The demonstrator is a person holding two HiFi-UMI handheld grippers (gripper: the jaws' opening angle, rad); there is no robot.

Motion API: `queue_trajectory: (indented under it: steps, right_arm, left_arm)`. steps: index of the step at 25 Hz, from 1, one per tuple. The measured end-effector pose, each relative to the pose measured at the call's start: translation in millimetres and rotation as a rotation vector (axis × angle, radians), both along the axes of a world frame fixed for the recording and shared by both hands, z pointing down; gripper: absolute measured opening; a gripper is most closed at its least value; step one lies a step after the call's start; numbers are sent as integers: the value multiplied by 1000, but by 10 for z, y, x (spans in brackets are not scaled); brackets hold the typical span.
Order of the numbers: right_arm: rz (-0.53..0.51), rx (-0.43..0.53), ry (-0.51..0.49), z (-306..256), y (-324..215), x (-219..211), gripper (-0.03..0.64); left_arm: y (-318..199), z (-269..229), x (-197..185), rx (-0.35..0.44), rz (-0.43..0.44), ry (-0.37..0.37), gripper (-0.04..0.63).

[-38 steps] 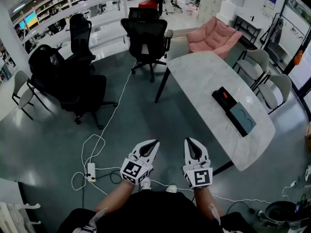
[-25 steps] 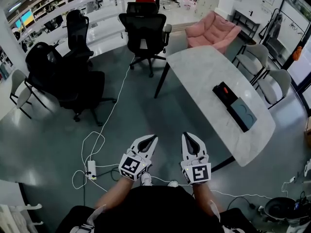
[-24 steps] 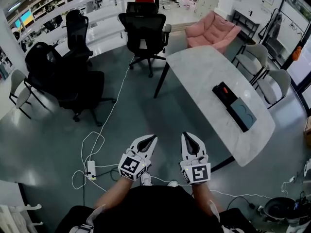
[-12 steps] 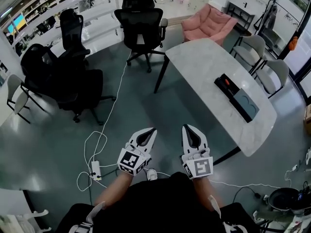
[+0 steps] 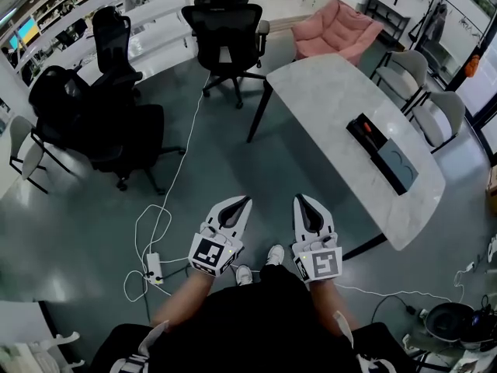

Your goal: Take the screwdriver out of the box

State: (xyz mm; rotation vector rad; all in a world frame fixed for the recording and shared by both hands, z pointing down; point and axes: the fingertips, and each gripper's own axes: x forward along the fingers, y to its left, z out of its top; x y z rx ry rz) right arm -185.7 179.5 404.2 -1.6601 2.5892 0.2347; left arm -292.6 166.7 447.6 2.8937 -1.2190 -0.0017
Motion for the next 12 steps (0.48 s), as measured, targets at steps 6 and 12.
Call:
queue_trajectory:
  steps: [6,12]
  right_arm:
    - [-30,-13,-15,39,-291,79,23]
    - [-56,-8,-9,36,-613,335,23]
  left_arm:
    - [-258,-22,138,6,-8,-11,5]
    - [-579,0,432,7,-8,-39,6]
